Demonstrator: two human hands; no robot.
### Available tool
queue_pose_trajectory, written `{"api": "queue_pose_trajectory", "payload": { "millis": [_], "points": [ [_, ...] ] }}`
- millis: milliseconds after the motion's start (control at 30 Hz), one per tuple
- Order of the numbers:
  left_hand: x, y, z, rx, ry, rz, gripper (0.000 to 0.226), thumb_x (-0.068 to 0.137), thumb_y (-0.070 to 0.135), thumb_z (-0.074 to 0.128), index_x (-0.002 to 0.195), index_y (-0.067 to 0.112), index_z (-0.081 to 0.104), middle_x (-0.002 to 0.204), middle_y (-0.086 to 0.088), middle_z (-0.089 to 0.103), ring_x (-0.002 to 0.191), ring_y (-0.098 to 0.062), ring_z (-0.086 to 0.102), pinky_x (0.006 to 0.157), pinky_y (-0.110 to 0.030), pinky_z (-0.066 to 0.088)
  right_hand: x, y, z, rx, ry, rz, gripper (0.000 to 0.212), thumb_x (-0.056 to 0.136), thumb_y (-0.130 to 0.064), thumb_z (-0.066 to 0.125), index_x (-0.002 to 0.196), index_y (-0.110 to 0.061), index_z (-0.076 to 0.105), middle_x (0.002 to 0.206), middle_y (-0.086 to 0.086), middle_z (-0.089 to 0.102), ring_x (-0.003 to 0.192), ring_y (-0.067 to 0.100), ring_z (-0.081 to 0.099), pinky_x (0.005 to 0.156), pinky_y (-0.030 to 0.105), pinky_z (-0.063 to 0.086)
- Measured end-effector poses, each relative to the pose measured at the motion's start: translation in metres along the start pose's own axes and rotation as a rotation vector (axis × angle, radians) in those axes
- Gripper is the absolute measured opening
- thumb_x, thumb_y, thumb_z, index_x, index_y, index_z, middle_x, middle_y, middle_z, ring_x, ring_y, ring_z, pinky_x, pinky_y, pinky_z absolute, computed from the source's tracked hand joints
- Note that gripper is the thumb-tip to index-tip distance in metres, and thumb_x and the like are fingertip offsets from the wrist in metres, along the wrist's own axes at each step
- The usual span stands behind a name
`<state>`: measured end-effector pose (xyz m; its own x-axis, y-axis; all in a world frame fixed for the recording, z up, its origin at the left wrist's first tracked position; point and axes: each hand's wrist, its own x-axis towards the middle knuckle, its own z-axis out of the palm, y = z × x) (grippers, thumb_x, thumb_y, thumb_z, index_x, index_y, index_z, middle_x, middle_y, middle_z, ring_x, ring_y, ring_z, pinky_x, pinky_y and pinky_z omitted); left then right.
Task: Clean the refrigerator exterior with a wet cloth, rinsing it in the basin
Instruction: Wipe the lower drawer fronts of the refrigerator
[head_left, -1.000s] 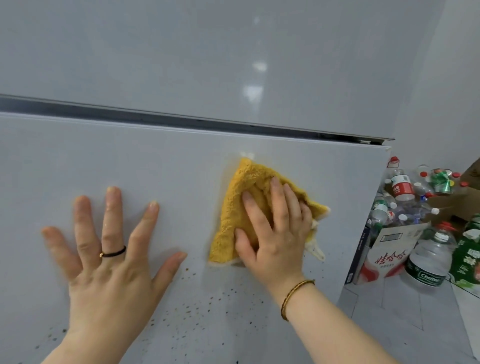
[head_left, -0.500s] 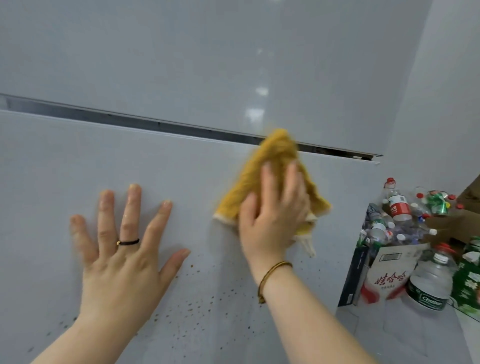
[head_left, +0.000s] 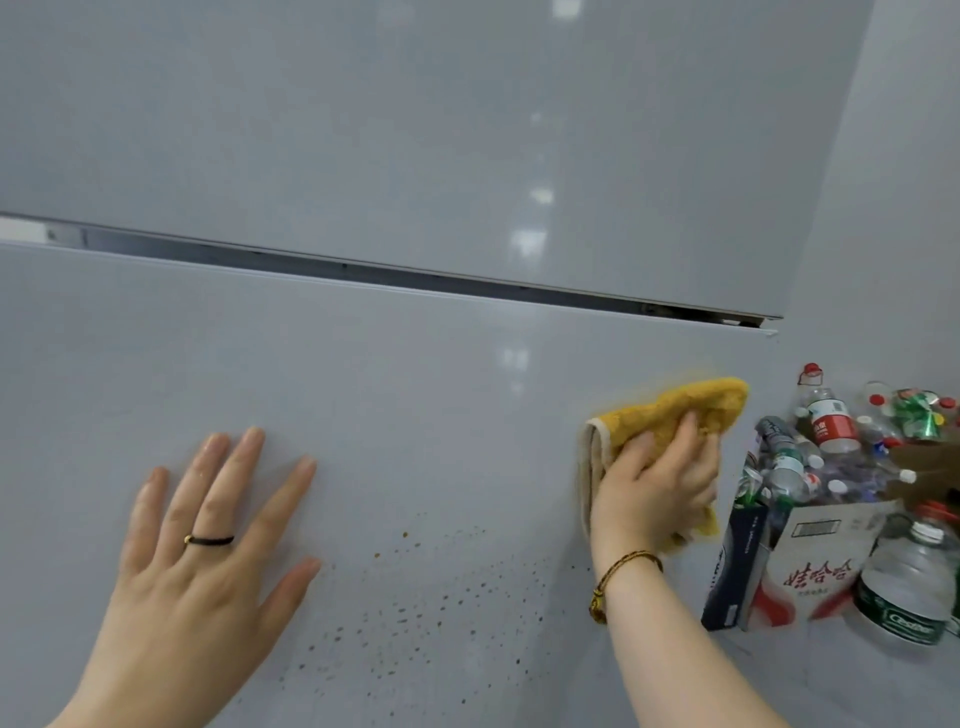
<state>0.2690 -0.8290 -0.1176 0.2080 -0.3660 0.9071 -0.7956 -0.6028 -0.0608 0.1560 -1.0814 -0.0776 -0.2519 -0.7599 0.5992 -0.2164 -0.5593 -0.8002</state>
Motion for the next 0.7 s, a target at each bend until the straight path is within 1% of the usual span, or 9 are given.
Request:
{"api": "queue_pose_trajectory", "payload": {
  "millis": [100,167,267,333,400,467,533,600,700],
  "points": [
    [-0.015,0.002,0.004,0.002,0.022,0.001,0.047,0.093,0.051,0.02,0.133,0.028,0.029,0.139,-0.014,0.031,0.143,-0.008,0.003,0.116,-0.037,0.005,-0.048,-0.005,0.004,-0.056,-0.057,-0.522,0.048,0.086,-0.037,0.035,0.127,-0.015,0.042,0.135,0.023,0.041,0.12,0.037,0.036,0.096,0.046,0.028],
    [-0.022,0.004,0.006,0.019,0.046,0.009,0.046,0.093,0.049,0.022,0.136,0.032,0.028,0.142,-0.011,0.028,0.143,-0.008,0.003,0.116,-0.037,0.006,-0.054,0.001,0.004,-0.099,-0.119,-0.809,0.042,0.093,-0.043,0.027,0.125,-0.019,0.041,0.133,0.015,0.035,0.119,0.031,0.035,0.093,0.043,0.026],
    [-0.028,-0.002,0.0,0.027,0.057,-0.027,0.047,0.093,0.052,0.022,0.135,0.031,0.028,0.142,-0.012,0.026,0.143,-0.012,0.005,0.117,-0.038,0.007,-0.027,0.017,0.0,-0.159,-0.099,-0.993,0.048,0.093,-0.052,0.017,0.122,-0.022,0.042,0.131,0.01,0.034,0.116,0.027,0.036,0.094,0.041,0.025],
    [-0.031,-0.013,-0.006,0.019,0.055,-0.078,0.05,0.092,0.056,0.02,0.138,0.037,0.024,0.144,-0.011,0.022,0.142,-0.02,0.009,0.114,-0.047,0.015,-0.007,0.031,-0.003,-0.187,-0.067,-0.866,0.049,0.092,-0.049,0.021,0.125,-0.018,0.039,0.135,0.011,0.034,0.119,0.029,0.036,0.097,0.041,0.024],
    [-0.039,-0.025,-0.013,0.008,0.04,-0.135,0.054,0.09,0.058,0.02,0.142,0.043,0.014,0.145,-0.009,0.018,0.143,-0.018,0.006,0.104,-0.063,0.026,-0.001,0.034,-0.005,-0.119,-0.048,-0.487,0.059,0.085,-0.047,0.025,0.134,-0.016,0.037,0.144,0.017,0.032,0.127,0.036,0.034,0.103,0.049,0.023],
    [-0.047,-0.035,-0.013,0.004,0.033,-0.17,0.054,0.09,0.061,0.019,0.14,0.042,0.018,0.146,-0.006,0.015,0.143,-0.015,0.004,0.097,-0.069,0.03,-0.012,0.024,-0.005,-0.019,-0.033,-0.039,0.07,0.082,-0.049,0.021,0.141,-0.014,0.032,0.15,0.017,0.023,0.134,0.039,0.025,0.108,0.049,0.018],
    [-0.054,-0.038,-0.009,-0.004,0.02,-0.214,0.054,0.089,0.063,0.018,0.134,0.033,0.026,0.145,-0.007,0.016,0.142,-0.019,0.006,0.096,-0.069,0.031,-0.031,0.006,-0.002,0.007,-0.039,0.142,0.07,0.082,-0.045,0.021,0.143,-0.013,0.029,0.152,0.016,0.018,0.136,0.037,0.02,0.109,0.045,0.016],
    [-0.061,-0.037,-0.002,0.018,0.01,-0.217,0.058,0.089,0.062,0.019,0.132,0.025,0.027,0.143,-0.014,0.02,0.137,-0.027,0.009,0.1,-0.066,0.029,-0.061,-0.004,0.004,-0.001,-0.041,-0.001,0.067,0.084,-0.045,0.022,0.14,-0.01,0.035,0.149,0.021,0.023,0.133,0.039,0.024,0.106,0.049,0.02],
    [-0.064,-0.033,0.004,0.059,-0.008,-0.239,0.065,0.09,0.061,0.018,0.132,0.014,0.03,0.141,-0.02,0.023,0.134,-0.031,0.008,0.114,-0.042,0.008,-0.119,-0.005,0.011,-0.07,-0.099,-0.514,0.049,0.094,-0.043,0.023,0.131,-0.015,0.04,0.14,0.021,0.03,0.125,0.036,0.028,0.101,0.05,0.024]
  ]
}}
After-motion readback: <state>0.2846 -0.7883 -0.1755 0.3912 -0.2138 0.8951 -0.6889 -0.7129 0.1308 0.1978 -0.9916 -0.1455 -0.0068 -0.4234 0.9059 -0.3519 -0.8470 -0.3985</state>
